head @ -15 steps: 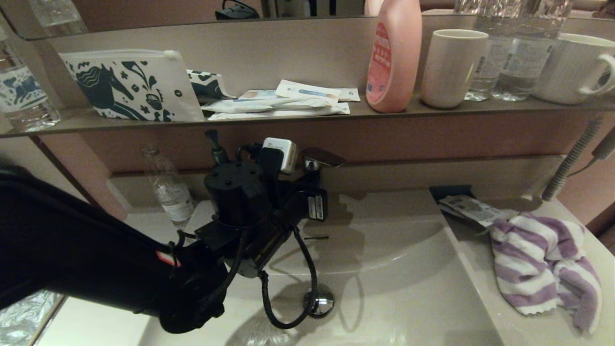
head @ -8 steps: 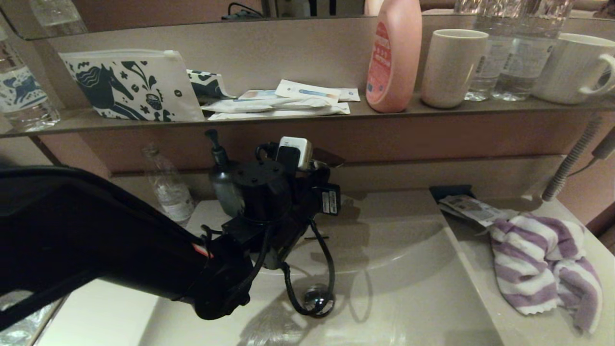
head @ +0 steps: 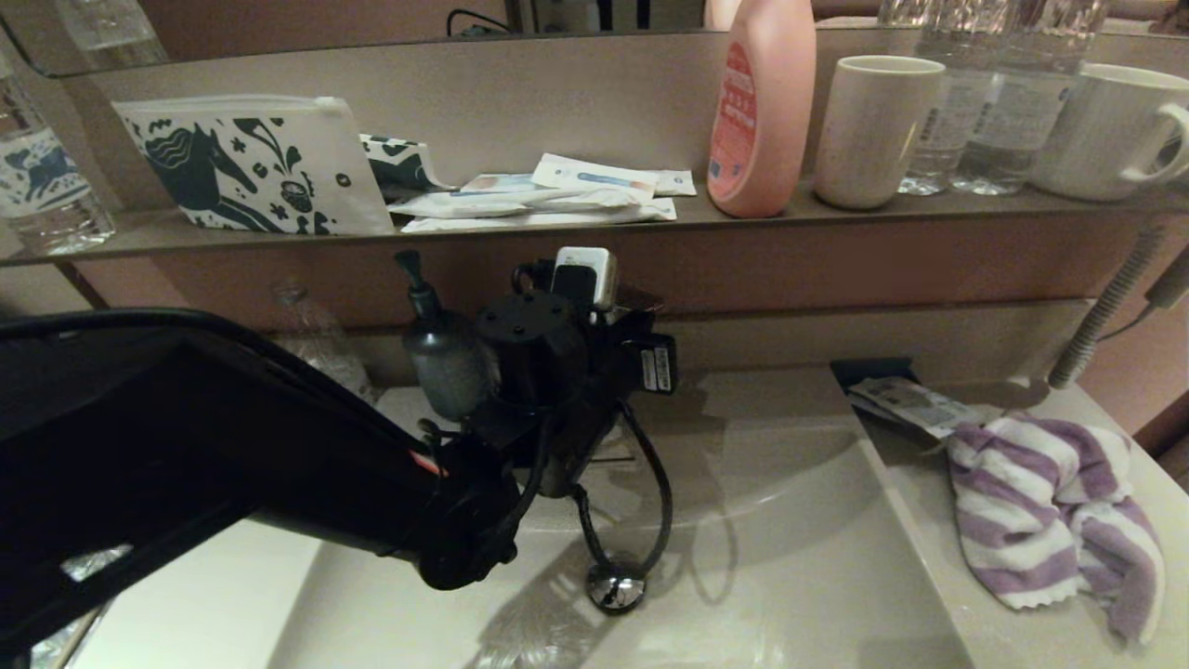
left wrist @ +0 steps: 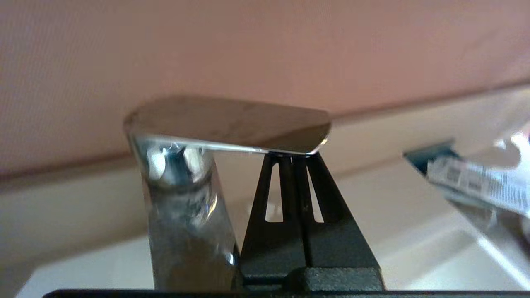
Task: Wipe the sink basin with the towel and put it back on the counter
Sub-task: Turn on the faucet
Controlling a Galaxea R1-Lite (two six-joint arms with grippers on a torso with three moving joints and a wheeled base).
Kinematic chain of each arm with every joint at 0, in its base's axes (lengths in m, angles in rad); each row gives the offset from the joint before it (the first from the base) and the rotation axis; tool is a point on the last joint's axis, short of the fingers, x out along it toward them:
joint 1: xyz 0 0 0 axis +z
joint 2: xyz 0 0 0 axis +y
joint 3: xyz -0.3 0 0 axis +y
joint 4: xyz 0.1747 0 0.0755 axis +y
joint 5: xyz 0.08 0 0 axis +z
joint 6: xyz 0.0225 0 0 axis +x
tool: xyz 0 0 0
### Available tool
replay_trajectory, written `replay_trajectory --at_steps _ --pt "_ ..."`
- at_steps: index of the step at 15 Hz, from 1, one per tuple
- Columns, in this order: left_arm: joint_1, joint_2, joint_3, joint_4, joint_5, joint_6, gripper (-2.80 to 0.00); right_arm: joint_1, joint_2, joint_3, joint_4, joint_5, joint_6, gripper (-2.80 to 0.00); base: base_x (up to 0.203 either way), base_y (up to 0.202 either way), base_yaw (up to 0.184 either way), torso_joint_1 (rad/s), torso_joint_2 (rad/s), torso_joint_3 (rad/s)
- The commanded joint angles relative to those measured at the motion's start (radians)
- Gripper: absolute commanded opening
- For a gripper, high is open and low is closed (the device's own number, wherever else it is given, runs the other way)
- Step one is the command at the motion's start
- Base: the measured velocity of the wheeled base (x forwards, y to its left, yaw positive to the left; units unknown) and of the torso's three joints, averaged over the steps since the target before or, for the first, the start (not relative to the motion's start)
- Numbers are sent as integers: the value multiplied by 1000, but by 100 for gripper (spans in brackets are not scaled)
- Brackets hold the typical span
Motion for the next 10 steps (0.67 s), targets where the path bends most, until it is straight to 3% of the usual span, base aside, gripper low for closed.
replay_trajectory --at_steps 1,10 --pt "3 3 -23 -9 3 0 -280 0 0 0 0 0 0 -280 0 0 0 0 0 0" --pt "13 -20 -37 -27 4 0 -280 0 0 0 0 0 0 -280 0 0 0 0 0 0"
